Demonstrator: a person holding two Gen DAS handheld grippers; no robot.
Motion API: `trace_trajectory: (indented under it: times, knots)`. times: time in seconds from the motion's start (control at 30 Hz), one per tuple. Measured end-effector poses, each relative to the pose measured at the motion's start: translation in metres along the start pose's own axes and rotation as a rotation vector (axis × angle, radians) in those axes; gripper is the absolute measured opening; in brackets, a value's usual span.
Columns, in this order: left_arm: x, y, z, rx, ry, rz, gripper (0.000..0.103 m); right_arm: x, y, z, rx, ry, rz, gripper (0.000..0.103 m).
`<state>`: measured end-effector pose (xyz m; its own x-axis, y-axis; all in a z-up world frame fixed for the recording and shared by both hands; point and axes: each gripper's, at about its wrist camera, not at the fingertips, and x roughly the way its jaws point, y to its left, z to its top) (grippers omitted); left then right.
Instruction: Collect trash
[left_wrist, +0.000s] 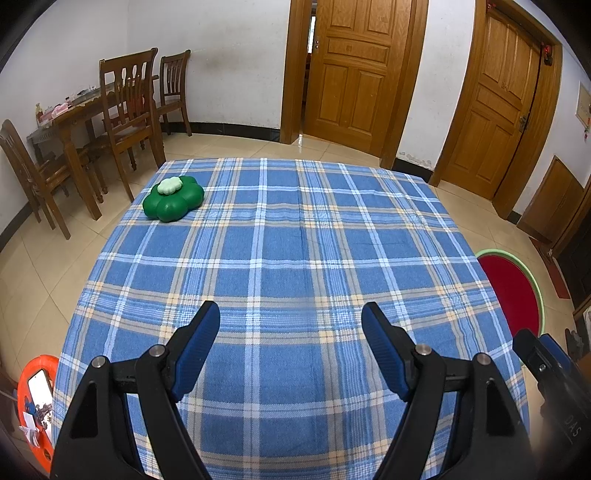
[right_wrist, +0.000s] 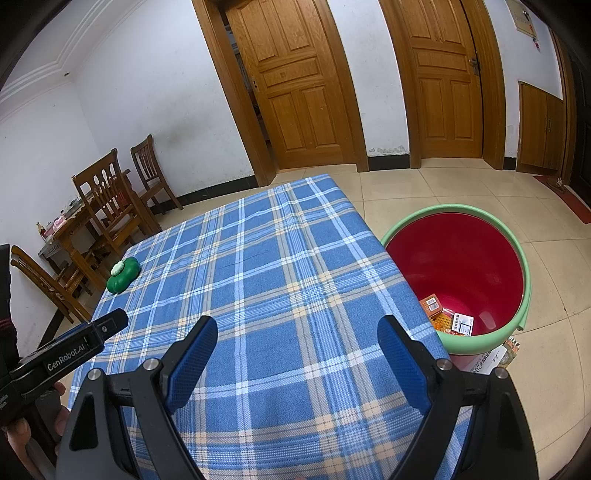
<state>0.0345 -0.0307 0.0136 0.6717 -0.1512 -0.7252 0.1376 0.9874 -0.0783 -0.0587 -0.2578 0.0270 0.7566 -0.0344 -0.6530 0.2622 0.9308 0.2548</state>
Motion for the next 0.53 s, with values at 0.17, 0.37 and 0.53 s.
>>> trace_trajectory:
  times: [0.17, 0.37, 0.53]
  knots:
    - [-0.0004, 0.0006, 0.0003, 0.0, 0.0, 0.0, 0.079, 0.0, -0.0001, 0.0, 0.0, 0.0, 0.0, 0.09]
    - [0.0002, 0.0005, -0.001, -0.003, 0.001, 0.001, 0.079, 0.0001, 0.0, 0.0, 0.0, 0.001, 0.0, 0.09]
    - [0.0034, 0.0002, -0.0048, -0.007, 0.01, 0.005, 0.079, 0.002, 0.0013, -0.0046, -0.001, 0.008, -0.001, 0.09]
